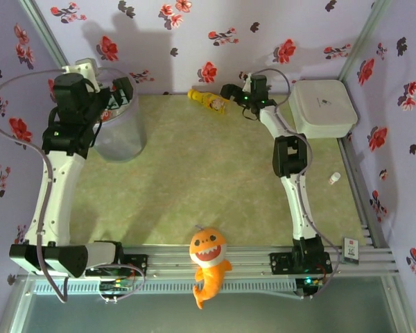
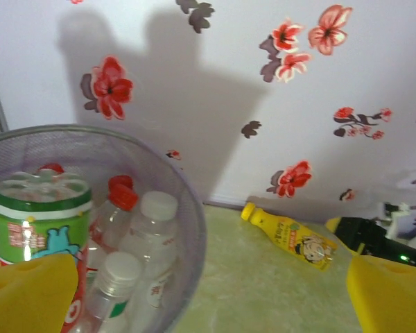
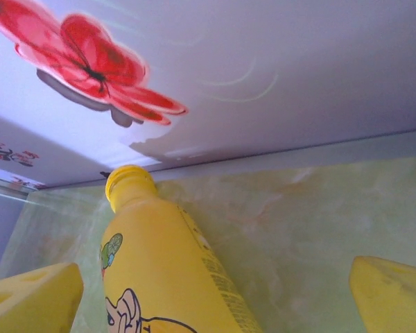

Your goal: Put the plastic bottles in the bin

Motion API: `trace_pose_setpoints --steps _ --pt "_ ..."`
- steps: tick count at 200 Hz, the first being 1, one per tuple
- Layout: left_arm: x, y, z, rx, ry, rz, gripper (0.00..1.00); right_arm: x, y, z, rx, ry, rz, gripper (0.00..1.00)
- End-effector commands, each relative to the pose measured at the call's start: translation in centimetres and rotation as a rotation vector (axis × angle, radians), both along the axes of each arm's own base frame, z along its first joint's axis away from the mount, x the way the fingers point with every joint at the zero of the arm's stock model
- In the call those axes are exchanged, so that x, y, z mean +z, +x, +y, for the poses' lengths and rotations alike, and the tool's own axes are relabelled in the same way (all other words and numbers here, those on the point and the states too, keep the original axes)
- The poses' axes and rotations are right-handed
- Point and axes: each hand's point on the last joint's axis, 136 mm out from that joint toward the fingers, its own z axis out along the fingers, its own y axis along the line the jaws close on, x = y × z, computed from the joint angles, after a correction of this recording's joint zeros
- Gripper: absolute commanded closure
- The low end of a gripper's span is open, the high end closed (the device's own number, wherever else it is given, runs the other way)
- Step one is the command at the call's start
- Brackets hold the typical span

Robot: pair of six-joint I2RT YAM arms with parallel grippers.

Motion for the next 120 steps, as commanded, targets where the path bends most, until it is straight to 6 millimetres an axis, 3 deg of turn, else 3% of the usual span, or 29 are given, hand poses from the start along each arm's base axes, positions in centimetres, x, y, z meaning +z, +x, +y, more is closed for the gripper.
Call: trace_pose_setpoints --steps 1,58,88,120 --pt "0.7 -0.8 0.0 0.011 0.005 -0.027 0.00 0.4 -0.9 2.0 0.038 0.030 0.030 0.01" --pt "0.3 -1.1 -0.2 0.013 -0.011 -0.040 0.00 -2.7 -3.9 4.1 0.092 -0.068 0.114 0.02" --pt "-0.2 -1.2 -0.5 0.007 -0.007 -0.031 0.00 -5.1 -5.2 3.6 0.076 -0.202 0.174 0.02" --pt "-0.1 -1.2 -0.5 0.006 -0.011 -0.039 0.00 -6.1 -5.9 3.8 0.081 -0.237 0.192 0.08"
